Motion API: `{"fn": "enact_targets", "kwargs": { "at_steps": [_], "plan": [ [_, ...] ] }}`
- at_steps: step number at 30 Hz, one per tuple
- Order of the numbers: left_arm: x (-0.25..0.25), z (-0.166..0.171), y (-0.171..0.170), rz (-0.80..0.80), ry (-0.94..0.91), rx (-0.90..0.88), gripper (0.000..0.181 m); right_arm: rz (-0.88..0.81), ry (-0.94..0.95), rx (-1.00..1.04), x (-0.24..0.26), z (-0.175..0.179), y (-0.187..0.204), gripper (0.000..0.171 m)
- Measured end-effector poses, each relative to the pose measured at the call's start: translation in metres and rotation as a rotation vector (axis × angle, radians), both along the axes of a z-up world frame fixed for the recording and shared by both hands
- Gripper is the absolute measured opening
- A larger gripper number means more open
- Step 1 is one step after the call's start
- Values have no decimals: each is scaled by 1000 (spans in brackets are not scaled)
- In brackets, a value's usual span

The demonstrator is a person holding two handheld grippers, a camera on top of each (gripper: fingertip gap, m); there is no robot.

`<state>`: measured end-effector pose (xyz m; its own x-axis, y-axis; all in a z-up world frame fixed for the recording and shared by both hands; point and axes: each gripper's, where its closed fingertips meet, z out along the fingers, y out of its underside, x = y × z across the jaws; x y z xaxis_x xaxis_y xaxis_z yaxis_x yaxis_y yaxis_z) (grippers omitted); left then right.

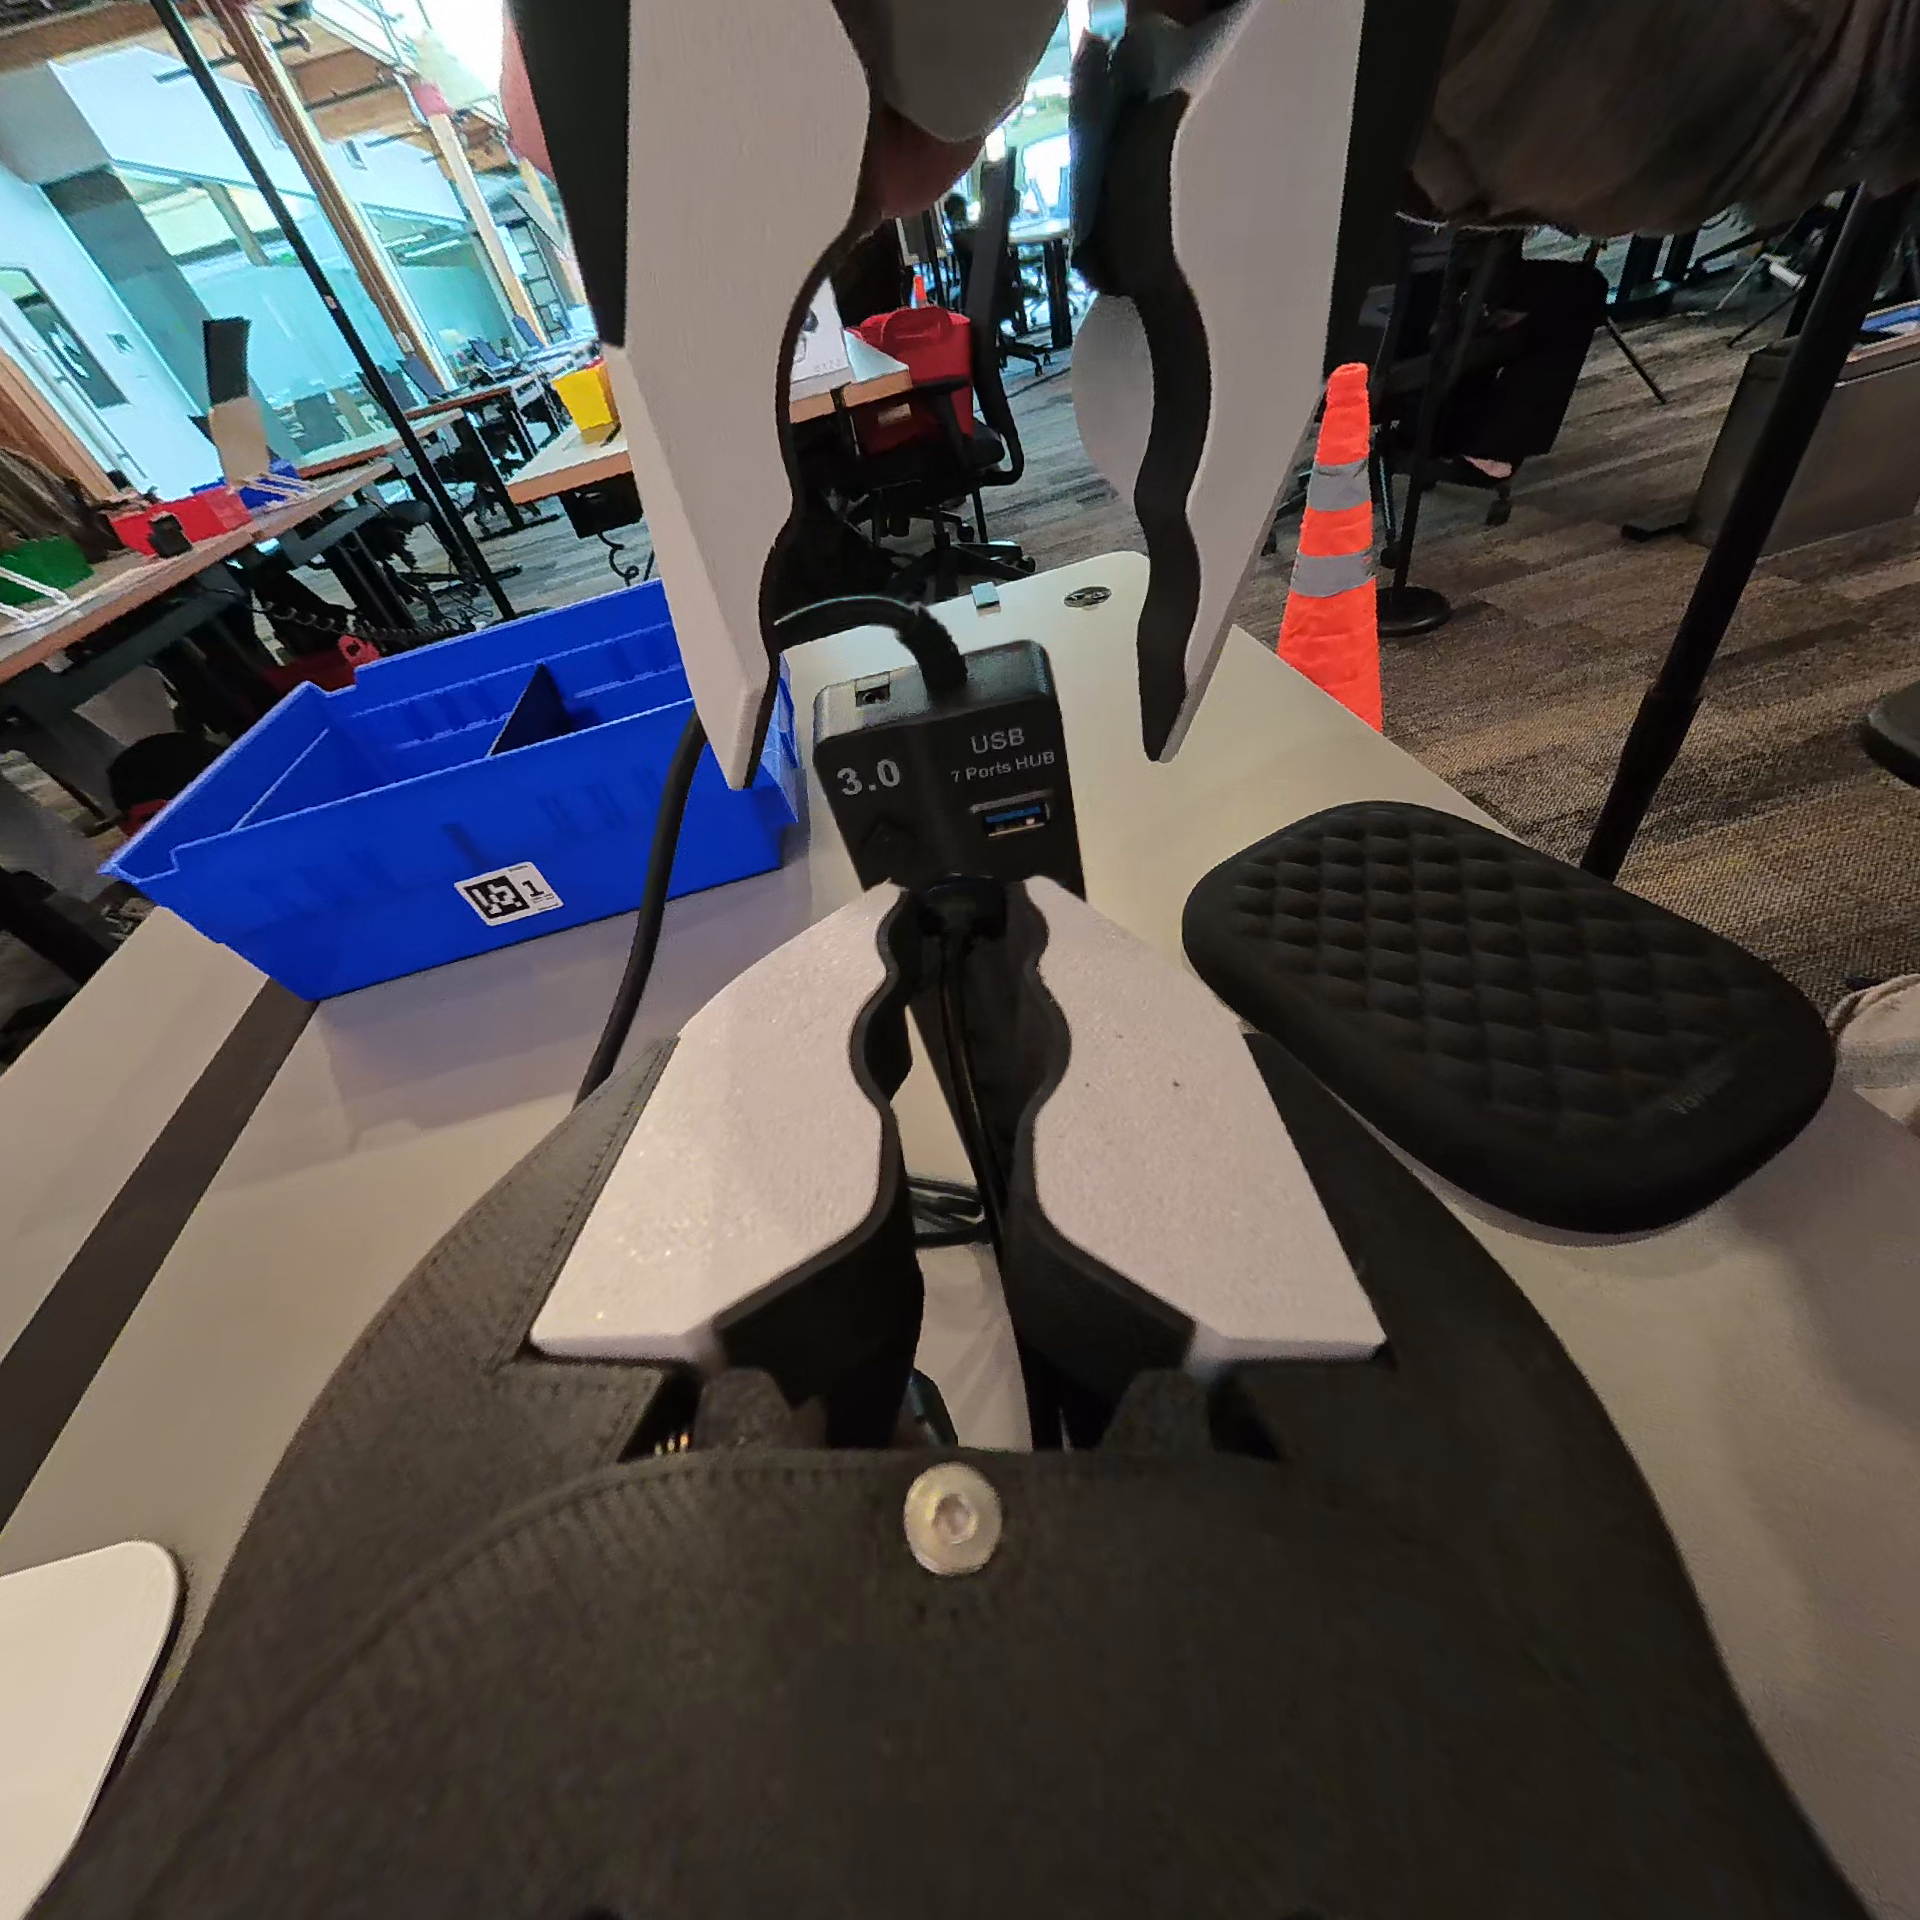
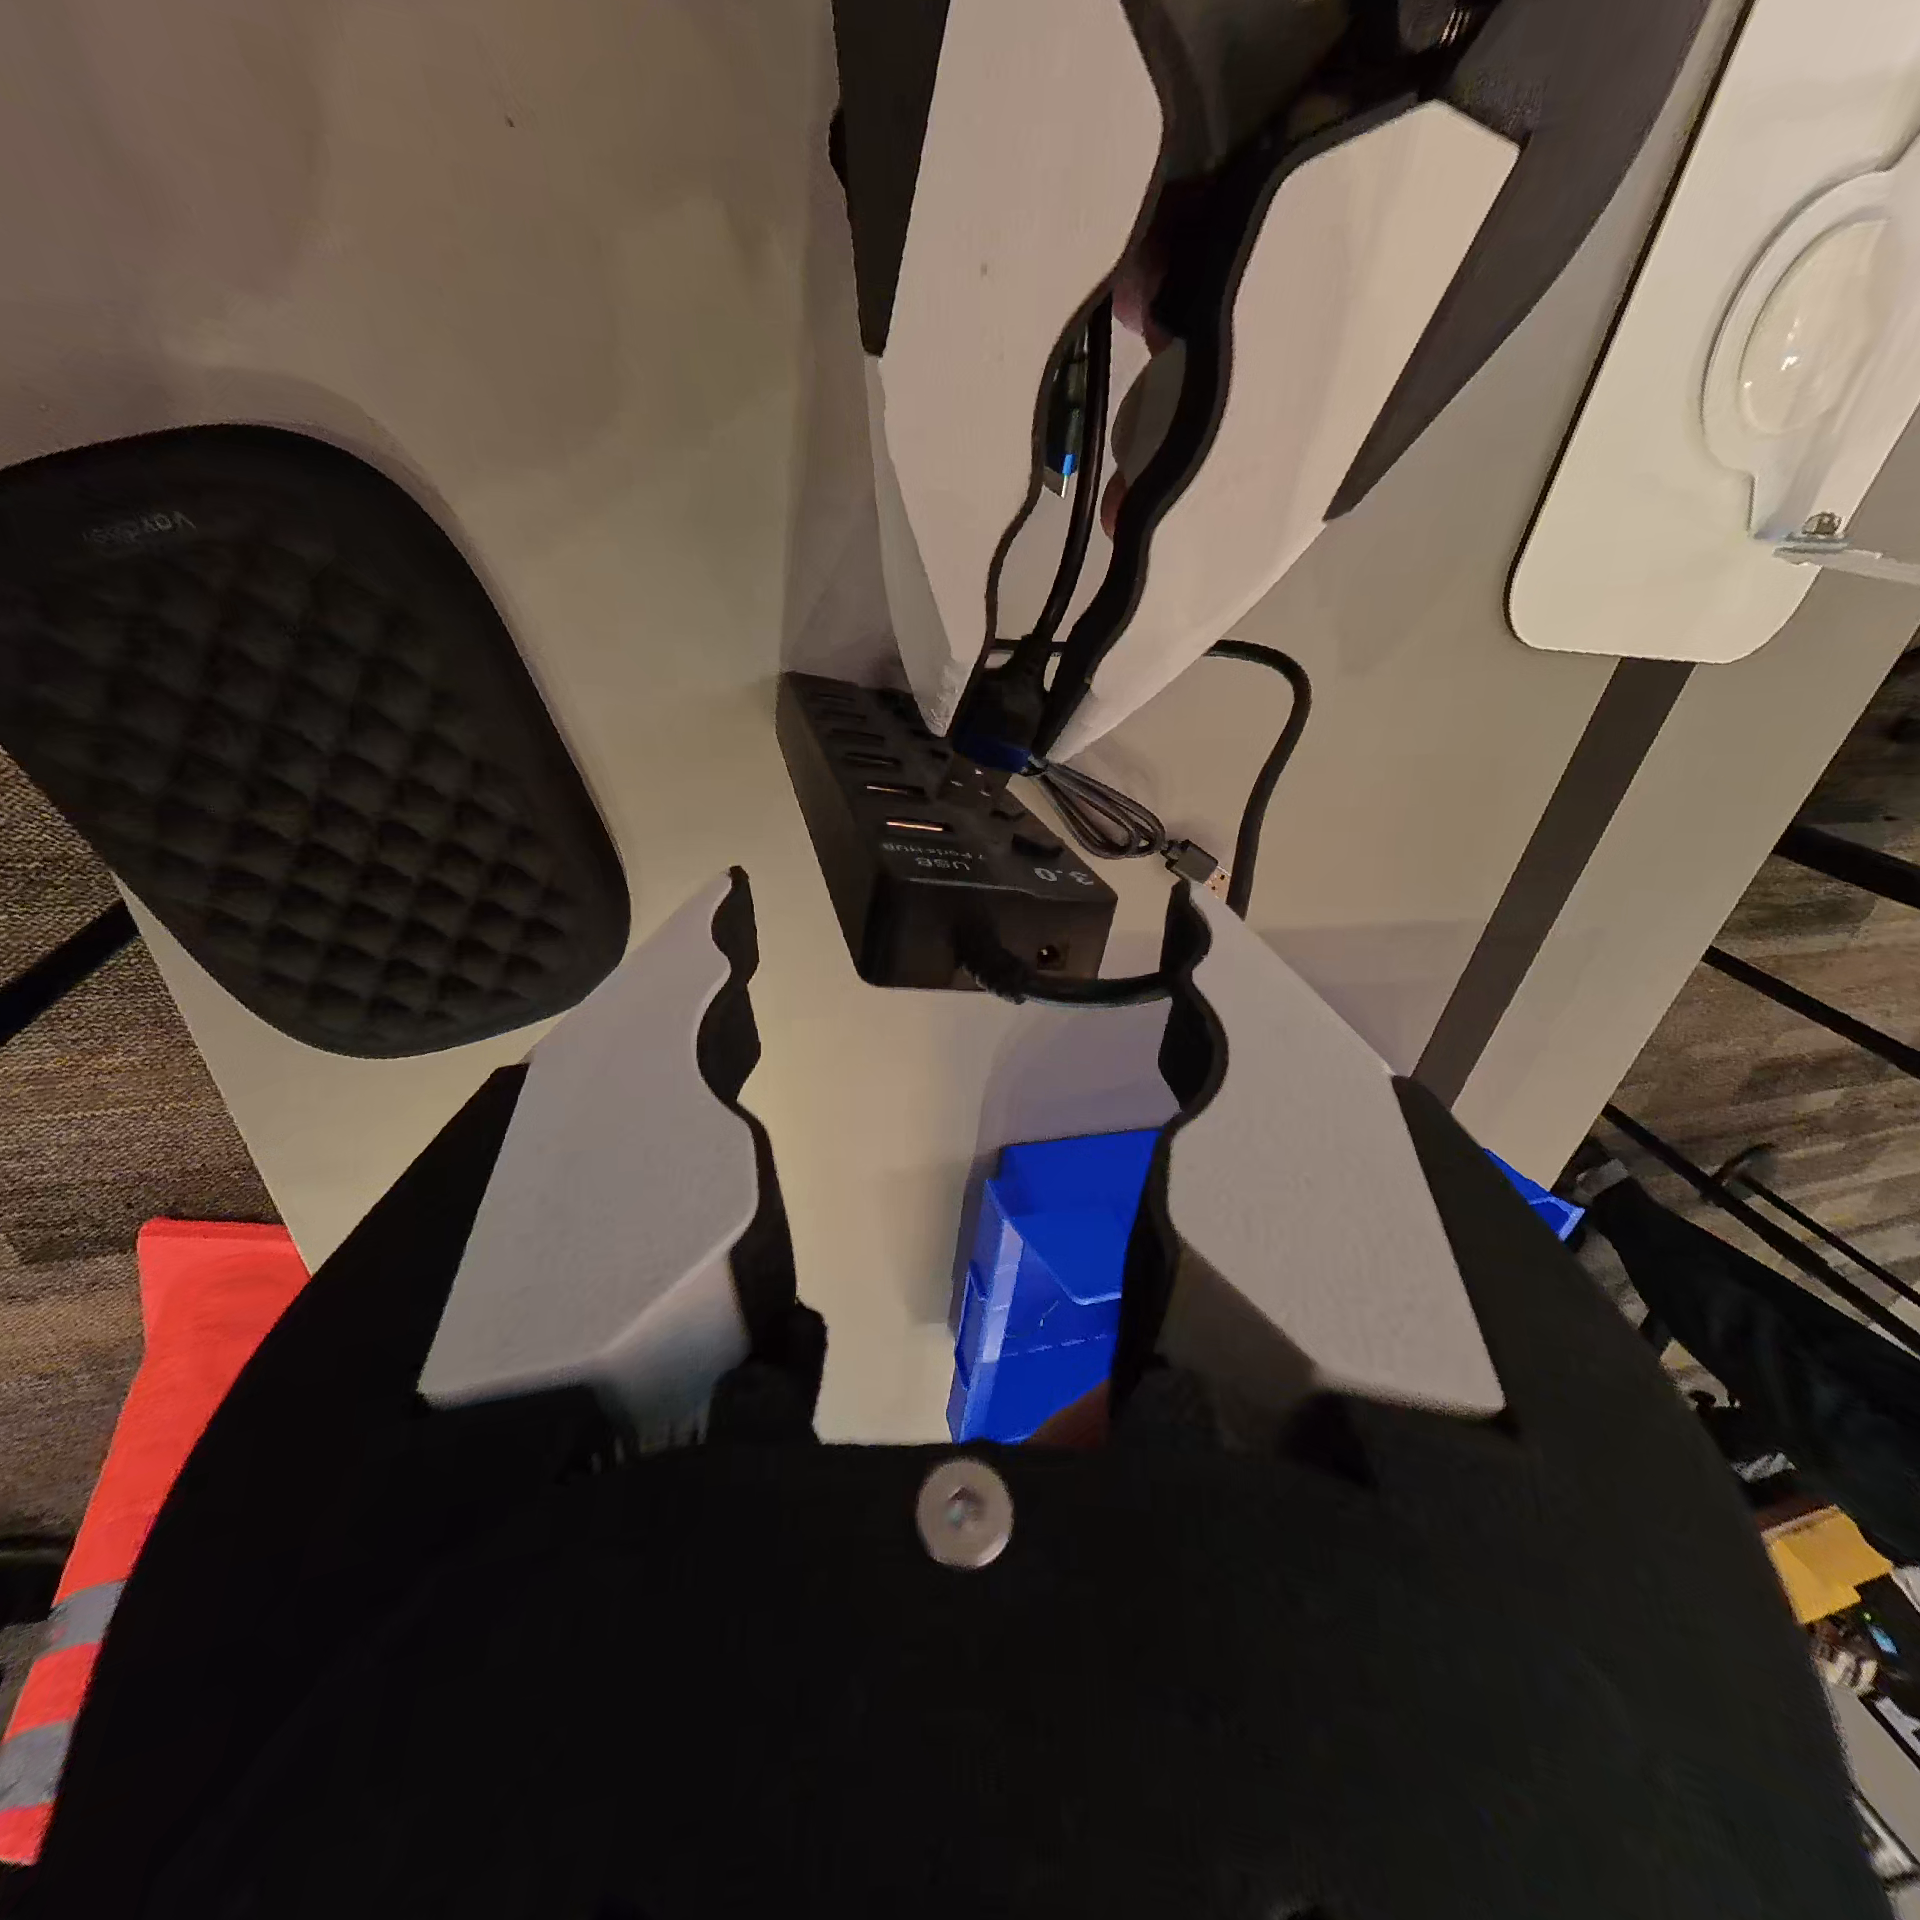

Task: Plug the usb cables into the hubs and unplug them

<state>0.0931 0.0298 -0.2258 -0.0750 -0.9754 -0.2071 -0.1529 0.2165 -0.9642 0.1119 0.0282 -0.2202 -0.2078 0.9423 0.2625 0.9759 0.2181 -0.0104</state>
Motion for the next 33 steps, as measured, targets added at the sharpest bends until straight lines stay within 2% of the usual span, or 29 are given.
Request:
{"fn": "enact_targets", "kwargs": {
  "at_steps": [13, 17, 21, 26, 30, 33],
  "plan": [
    [5, -1, -3, -3, 1, 4, 16, 20, 70, -36, -10, 10, -15, 79],
    [5, 0, -4, -5, 0, 5, 16, 11, 143, -46, -15, 28, -24, 80],
    [4, 1, -4, -4, -3, 7, 16, -85, 192, -38, 5, 51, -23, 85],
    [5, 3, -5, -4, -7, 12, 16, -176, 75, -140, 36, 18, -17, 100],
    [7, 3, -6, -5, -4, 17, 16, -148, 42, -171, 27, -12, -10, 97],
    [8, 3, -7, -6, -4, 18, 16, -119, 71, -206, 14, -20, -8, 94]
  ]
}}
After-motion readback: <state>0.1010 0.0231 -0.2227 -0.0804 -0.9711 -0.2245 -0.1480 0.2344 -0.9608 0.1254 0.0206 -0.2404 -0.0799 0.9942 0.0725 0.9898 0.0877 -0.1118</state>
